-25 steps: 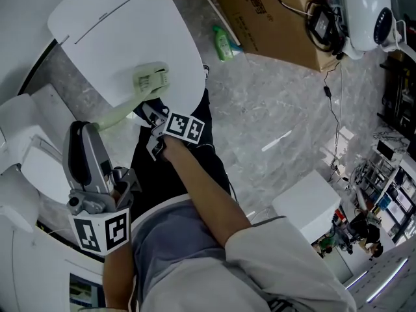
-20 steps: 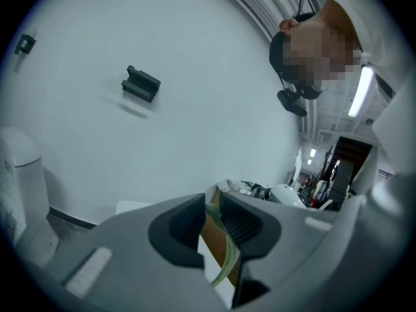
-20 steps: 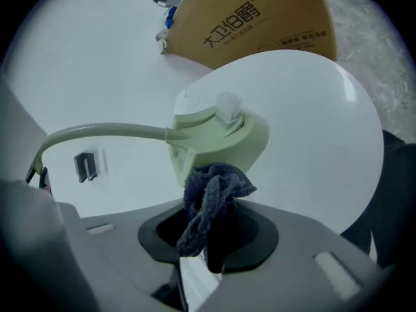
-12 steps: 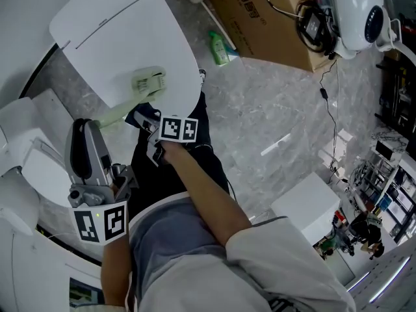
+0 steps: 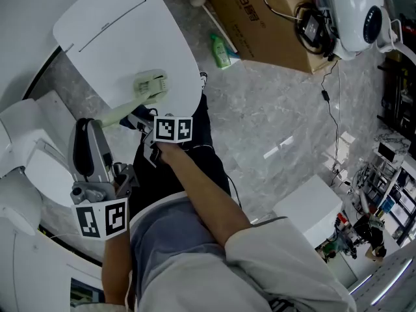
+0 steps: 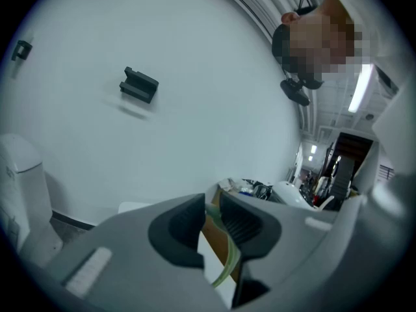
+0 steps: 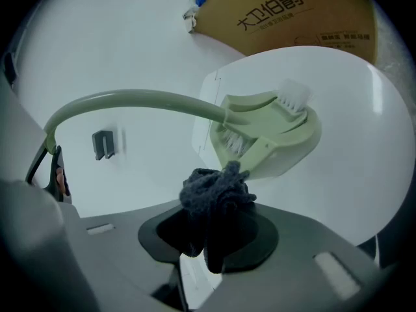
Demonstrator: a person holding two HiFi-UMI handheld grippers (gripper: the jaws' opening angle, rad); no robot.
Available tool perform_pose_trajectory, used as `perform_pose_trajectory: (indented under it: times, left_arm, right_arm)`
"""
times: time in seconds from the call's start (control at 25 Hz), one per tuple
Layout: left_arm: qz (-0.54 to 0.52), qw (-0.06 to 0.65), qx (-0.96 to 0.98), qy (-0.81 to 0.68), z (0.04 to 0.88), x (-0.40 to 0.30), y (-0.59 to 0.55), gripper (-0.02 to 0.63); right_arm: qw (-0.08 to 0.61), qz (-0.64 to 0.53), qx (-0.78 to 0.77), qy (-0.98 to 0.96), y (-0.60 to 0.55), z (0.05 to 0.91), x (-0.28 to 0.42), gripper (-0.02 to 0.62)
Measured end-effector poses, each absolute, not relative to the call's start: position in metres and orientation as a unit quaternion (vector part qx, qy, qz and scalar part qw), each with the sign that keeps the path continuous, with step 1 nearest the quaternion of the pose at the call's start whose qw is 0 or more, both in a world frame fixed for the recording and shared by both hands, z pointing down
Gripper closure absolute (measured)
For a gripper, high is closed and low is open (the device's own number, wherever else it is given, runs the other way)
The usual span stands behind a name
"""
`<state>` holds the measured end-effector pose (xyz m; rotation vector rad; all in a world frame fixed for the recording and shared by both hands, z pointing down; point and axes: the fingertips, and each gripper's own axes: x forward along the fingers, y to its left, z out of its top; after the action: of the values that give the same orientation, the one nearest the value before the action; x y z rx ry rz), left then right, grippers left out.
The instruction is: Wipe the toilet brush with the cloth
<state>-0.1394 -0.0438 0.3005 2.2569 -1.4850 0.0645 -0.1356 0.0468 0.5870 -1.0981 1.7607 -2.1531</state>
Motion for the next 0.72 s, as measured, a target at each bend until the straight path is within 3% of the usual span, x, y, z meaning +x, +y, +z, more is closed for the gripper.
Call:
perform_pose_trajectory:
  times: [0.72]
  left_arm:
    - [0.031,0.217,0.816,-0.535,0.3,-0.139,-0.045,0.606]
  right_arm:
    - [0.139,-0.702,-0.402,0.571,0.009,0.577,-0.117,0.499]
